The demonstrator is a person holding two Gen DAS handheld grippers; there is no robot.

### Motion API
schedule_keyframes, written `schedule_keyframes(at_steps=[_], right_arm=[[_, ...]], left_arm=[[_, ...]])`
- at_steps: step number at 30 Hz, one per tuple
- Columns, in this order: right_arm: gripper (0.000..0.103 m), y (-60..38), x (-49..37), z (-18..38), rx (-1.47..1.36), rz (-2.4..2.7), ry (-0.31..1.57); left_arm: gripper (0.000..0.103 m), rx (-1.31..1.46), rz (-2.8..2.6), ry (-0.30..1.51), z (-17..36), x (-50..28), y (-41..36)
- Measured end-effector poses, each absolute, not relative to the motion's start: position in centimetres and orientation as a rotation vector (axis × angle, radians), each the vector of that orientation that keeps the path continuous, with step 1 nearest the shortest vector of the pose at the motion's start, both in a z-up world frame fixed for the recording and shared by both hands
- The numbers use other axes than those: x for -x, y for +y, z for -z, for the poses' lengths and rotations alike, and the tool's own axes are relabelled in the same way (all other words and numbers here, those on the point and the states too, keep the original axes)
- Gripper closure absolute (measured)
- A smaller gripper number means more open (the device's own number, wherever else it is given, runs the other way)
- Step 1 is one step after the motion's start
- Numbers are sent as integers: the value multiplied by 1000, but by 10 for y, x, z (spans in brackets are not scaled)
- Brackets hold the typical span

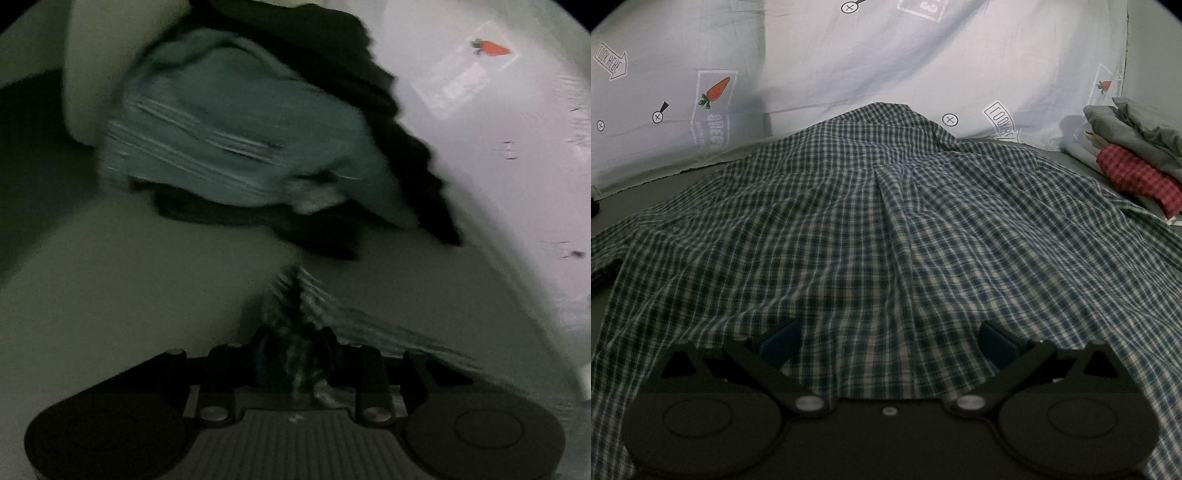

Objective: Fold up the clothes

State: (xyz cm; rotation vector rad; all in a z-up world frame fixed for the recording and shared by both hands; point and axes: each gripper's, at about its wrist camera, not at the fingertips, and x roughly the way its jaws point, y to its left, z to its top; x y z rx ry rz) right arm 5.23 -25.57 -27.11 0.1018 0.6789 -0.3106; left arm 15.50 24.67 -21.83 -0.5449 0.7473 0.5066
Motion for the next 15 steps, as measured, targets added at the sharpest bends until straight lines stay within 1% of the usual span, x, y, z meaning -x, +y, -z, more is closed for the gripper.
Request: schedule_keyframes(at_steps=[1,2,3,4,5,6,9,14,15], right_arm=[[0,-256,-52,271,-102,310,679],[0,-255,-52,271,-102,310,679],[0,-255,-52,271,-102,310,679],[0,-255,-52,271,-101,310,679],[0,-256,-52,271,-101,310,679],[0,-256,-52,271,-101,310,679],[0,-256,-52,271,-101,310,679],[0,-256,-52,271,-100,309,679],[0,-256,-52,271,-100,309,679]], left_arm=[[68,551,-523,757,219,-152,252],[61,569,-528,764,220,-149,258],[51,586,-524,763,219,-148,261],[45,592,-512,762,219,-146,263],[32,595,-500,761,219,-145,265],[23,585,-483,758,218,-146,264],[16,545,-434,763,219,-152,255],[14,536,-380,802,225,-165,242],[12,531,-368,800,225,-166,239]])
